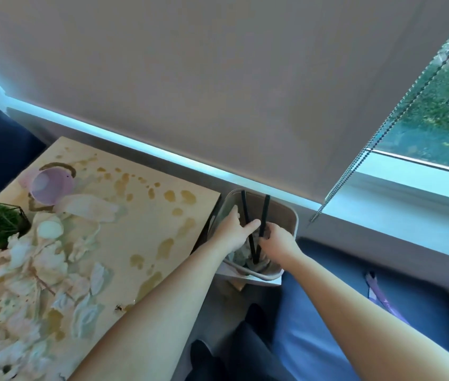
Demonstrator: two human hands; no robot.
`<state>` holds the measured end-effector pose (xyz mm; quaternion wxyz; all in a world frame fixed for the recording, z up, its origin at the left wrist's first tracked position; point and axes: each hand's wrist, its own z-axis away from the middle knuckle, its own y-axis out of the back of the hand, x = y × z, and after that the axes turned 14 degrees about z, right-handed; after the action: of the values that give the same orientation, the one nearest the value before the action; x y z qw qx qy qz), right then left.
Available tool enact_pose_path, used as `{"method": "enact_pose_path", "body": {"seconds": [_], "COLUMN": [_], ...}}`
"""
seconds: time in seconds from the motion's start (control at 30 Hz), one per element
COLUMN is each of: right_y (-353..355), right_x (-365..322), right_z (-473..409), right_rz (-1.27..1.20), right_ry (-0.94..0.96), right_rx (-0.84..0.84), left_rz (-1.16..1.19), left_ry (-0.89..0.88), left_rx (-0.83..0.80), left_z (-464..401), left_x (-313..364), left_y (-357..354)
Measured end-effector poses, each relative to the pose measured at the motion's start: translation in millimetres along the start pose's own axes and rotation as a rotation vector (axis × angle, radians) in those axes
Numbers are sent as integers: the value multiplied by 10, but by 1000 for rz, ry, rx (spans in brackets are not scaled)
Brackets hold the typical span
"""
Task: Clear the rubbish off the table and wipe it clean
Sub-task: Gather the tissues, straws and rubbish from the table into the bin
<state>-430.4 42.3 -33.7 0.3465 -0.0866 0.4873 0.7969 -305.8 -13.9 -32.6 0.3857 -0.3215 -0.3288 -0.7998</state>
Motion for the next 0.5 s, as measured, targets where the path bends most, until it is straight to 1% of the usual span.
{"method": "enact_pose_path", "body": {"seconds": [0.03, 0.1, 0.2, 0.27, 0.37, 0.5], "right_y": [-8, -36, -71, -83, -122, -308], "right_x": [6, -1, -101, -240, -519, -927], "right_z": [1, -8, -2, 20, 83, 202], "right_rz": [23, 49, 44, 38, 12, -54], "right_ry": [-2, 4, 43, 94, 168, 258], "right_rx": [-30, -45, -16, 15, 56, 61], "left_rz": [0, 34, 110, 137, 203, 251], "left_ry": [14, -32, -143, -185, -200, -212], "left_rx": [-5, 47, 209, 305, 402, 510], "left_z": [-1, 20, 129, 211, 350, 623], "left_x": [-24, -64, -95, -135, -239, -405], "left_y": [1, 36, 173, 306, 530, 866]}}
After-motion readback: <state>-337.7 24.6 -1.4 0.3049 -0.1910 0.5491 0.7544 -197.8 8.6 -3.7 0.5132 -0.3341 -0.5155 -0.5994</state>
